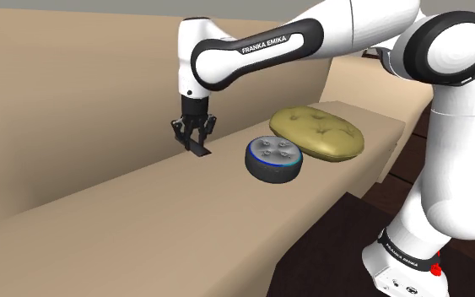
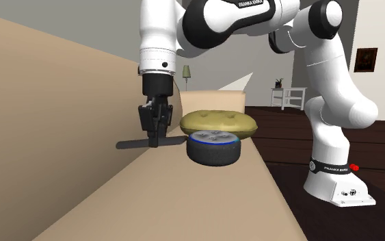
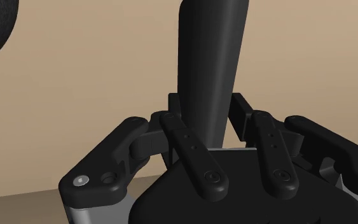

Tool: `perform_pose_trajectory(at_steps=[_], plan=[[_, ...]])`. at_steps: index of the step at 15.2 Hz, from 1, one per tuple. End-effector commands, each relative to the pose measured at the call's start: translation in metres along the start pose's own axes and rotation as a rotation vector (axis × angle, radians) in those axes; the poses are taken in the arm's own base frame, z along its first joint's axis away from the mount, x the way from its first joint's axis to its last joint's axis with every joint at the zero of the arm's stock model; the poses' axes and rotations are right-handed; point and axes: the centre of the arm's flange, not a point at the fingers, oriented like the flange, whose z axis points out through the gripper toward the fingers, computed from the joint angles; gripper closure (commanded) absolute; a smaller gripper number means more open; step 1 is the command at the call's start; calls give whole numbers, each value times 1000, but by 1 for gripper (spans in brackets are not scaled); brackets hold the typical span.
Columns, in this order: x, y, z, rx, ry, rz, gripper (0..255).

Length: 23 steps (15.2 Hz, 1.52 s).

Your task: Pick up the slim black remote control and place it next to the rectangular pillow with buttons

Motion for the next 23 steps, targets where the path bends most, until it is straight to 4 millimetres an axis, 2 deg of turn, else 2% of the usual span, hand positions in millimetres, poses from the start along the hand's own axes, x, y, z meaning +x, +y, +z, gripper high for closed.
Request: perform_pose_trajectory(at_steps=[1, 19, 20, 23], plan=[[-1, -1, -11, 0, 0, 0, 255], [0, -7, -106, 0, 0, 0, 255], [0, -7, -106, 0, 0, 0, 255], [3, 33, -108, 0, 0, 0, 255]])
